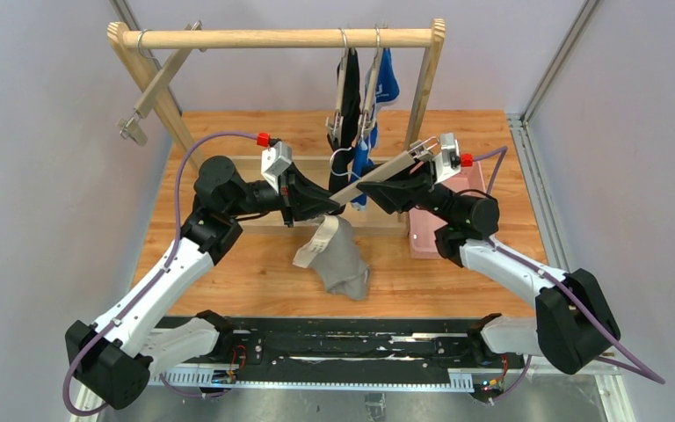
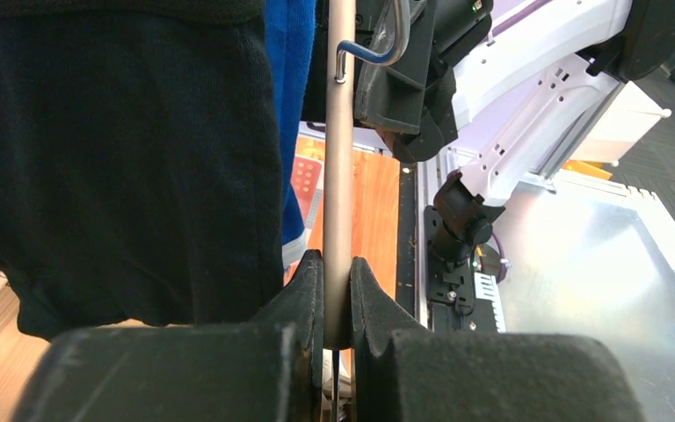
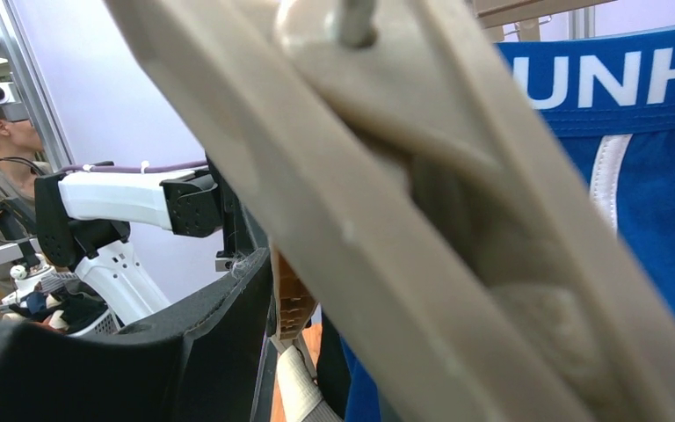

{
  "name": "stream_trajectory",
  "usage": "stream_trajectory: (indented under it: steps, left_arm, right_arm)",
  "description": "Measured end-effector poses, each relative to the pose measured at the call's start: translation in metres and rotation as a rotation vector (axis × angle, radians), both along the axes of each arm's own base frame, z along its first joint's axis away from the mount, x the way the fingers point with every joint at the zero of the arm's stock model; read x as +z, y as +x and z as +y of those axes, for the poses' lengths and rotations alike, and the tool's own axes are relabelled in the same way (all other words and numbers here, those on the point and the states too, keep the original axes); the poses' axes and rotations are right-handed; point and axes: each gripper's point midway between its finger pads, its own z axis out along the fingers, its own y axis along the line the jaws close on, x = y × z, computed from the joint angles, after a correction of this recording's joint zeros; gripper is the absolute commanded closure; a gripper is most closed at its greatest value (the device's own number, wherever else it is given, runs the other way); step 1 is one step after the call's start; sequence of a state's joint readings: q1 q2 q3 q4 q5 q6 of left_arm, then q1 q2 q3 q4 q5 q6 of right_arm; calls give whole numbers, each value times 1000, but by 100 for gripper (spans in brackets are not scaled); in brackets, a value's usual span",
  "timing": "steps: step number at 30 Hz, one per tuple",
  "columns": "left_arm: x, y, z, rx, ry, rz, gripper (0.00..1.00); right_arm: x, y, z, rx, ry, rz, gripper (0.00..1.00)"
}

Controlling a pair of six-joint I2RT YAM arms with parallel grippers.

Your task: Remove the underwear clipped to the hanger

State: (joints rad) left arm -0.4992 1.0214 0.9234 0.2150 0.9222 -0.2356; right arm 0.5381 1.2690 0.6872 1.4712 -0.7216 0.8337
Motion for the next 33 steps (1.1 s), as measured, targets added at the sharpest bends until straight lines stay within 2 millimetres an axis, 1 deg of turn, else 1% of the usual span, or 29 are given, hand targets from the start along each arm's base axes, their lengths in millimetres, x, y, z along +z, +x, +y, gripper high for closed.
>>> stream_trajectory:
  steps: [4,5,6,7,8,9,10,15,18,23,30,33]
  left_arm:
    - [-1,0,0,1,-10,3,100]
    - [-2,0,0,3,-16,3,100]
    - [-2,0,0,5,-24,4,100]
    - [-3,-1,0,8,-33,4,100]
    - [-4,-2,1,11,-42,4,100]
    - [-4,-3,2,14,-50,1,100]
    - [-3,-4,2,18,-58,2,100]
    - [9,-5,5,40,-98,-18,100]
    - [17,-8,7,42,-117,-36,100]
    - [26,-15,6,15,-147,-46,100]
    - [28,-29,1,-42,-173,-48,100]
    - [29,-30,1,-46,-186,-44,100]
  right_arm:
    - [2,0,1,-7,13,0,99]
    - [3,0,1,-11,17,-2,97]
    - [4,-1,2,-12,21,-3,81]
    - [4,-2,3,-10,21,-5,62]
    - [4,-3,3,-8,21,-7,51]
    - [5,-5,4,-4,21,-8,47]
    - [5,-6,4,-2,21,-12,44]
    - [12,-13,1,-8,32,-44,39]
    - [18,-18,-3,-16,43,-70,39]
    - [24,-20,-6,-25,57,-84,39]
    - [29,-20,-9,-53,75,-108,38]
    - [31,-21,-9,-55,79,-114,41]
